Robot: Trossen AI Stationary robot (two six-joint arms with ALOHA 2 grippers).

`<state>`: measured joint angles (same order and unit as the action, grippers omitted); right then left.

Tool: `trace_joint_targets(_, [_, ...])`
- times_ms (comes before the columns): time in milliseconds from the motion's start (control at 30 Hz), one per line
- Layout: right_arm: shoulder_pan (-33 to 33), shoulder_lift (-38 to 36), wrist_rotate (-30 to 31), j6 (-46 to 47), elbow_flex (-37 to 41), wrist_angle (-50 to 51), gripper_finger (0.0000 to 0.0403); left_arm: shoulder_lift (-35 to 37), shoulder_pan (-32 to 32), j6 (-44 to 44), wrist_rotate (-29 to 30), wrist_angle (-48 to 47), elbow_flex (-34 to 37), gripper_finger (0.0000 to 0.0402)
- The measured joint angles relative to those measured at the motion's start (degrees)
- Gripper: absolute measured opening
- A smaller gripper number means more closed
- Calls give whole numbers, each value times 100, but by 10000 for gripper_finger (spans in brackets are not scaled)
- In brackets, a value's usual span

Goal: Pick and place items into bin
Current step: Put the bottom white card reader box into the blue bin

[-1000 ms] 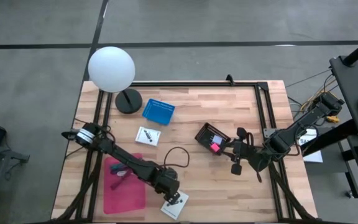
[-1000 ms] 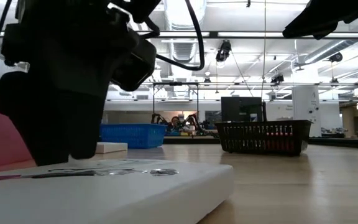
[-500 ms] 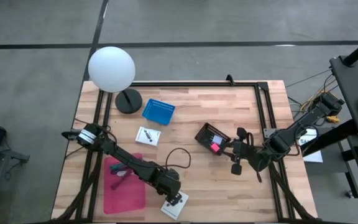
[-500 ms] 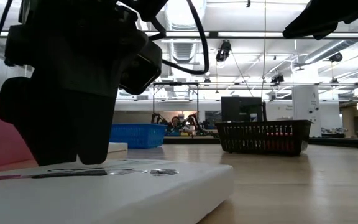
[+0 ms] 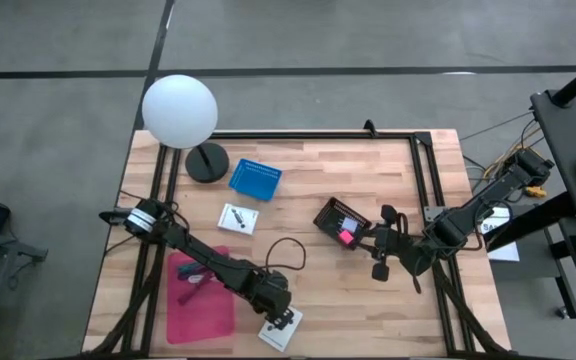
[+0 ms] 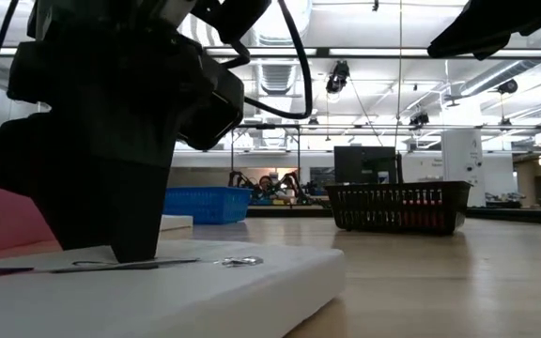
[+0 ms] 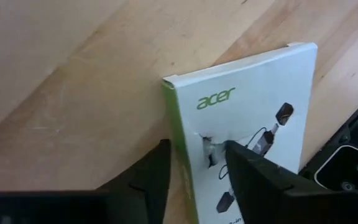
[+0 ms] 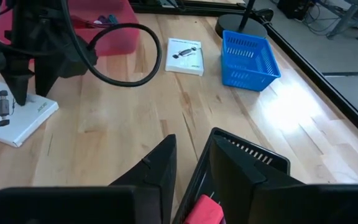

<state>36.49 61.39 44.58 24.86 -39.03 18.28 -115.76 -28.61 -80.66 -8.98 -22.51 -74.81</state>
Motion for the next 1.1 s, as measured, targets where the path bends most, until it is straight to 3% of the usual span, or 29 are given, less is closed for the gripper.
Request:
trace_joint_targets(433, [0, 0, 0, -260, 0, -2, 72, -13, 10, 26, -35, -21, 11, 7])
trace_joint_targets(1100, [0, -2, -2, -241, -2, -4, 68, 410, 202, 512, -98, 185, 10, 1])
